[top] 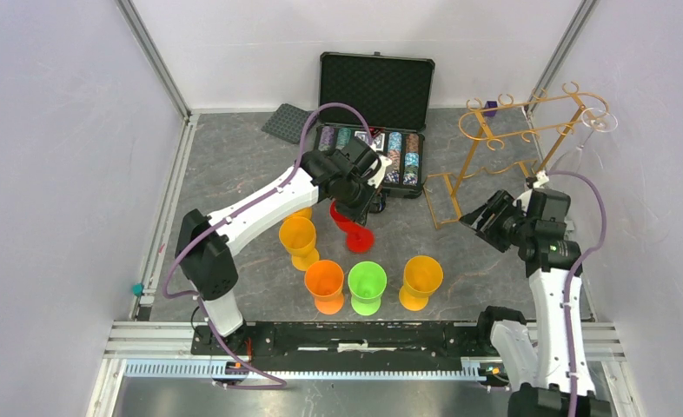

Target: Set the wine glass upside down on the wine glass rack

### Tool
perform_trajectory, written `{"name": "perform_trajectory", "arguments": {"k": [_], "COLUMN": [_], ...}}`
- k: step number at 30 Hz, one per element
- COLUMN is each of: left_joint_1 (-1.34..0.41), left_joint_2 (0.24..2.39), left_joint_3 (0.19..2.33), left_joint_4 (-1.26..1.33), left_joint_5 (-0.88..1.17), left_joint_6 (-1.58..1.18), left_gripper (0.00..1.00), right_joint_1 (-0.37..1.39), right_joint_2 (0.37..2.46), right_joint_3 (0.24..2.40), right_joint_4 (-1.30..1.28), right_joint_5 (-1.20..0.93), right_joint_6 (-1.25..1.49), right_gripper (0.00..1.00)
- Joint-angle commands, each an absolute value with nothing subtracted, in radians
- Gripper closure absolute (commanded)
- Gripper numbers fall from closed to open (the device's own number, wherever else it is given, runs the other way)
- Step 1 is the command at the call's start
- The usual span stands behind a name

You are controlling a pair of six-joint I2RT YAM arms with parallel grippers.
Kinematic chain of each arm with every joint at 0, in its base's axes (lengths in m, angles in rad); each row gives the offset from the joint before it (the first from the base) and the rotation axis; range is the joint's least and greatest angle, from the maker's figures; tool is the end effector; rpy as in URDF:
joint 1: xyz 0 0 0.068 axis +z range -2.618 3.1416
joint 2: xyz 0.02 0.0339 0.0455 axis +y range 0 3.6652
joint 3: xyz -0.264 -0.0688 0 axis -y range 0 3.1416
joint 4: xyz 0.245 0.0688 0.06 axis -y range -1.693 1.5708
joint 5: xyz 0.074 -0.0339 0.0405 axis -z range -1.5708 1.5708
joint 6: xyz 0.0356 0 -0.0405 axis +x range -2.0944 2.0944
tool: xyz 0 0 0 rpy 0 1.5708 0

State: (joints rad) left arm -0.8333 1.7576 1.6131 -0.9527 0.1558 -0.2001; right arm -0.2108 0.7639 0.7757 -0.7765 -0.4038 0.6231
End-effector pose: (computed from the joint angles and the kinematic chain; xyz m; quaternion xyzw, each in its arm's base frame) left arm 0.2447 -0.2775 0.2998 0.3191 0.9153 -0.1813 0.1660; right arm 0.1502 -0.0178 0.2851 0.2930 0.8558 0.2592 0.3384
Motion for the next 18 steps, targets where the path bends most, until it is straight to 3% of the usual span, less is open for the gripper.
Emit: {"name": "perform_trajectory", "arguments": {"k": [1,9,18], "left_joint_1": [-0.834,-0.785,-0.561], "left_joint_2": [1.714,1.674,1.611], "left_joint_3": [1.704,1.782,1.685], "left_joint_4": [-0.946,-0.928,-0.729], "left_joint_5": [0.153,0.211,0.566], "left_joint_6": [-0.168,-0.203,-0.415], "left_gripper": [0.98,0.98,0.98], "right_joint_1": [-0.091,0.189,0.5], "right_joint_2": [0.805,0.915,1.057], "right_joint_3": [0.851,0.938,1.099], "right_joint_4": [-0.711,-0.653,-0.698], "right_joint_5": [-0.296,-0.15,0.059], "right_joint_6": [0.663,0.735,0.738], "right_gripper": [0.37,0.37,0.36]}}
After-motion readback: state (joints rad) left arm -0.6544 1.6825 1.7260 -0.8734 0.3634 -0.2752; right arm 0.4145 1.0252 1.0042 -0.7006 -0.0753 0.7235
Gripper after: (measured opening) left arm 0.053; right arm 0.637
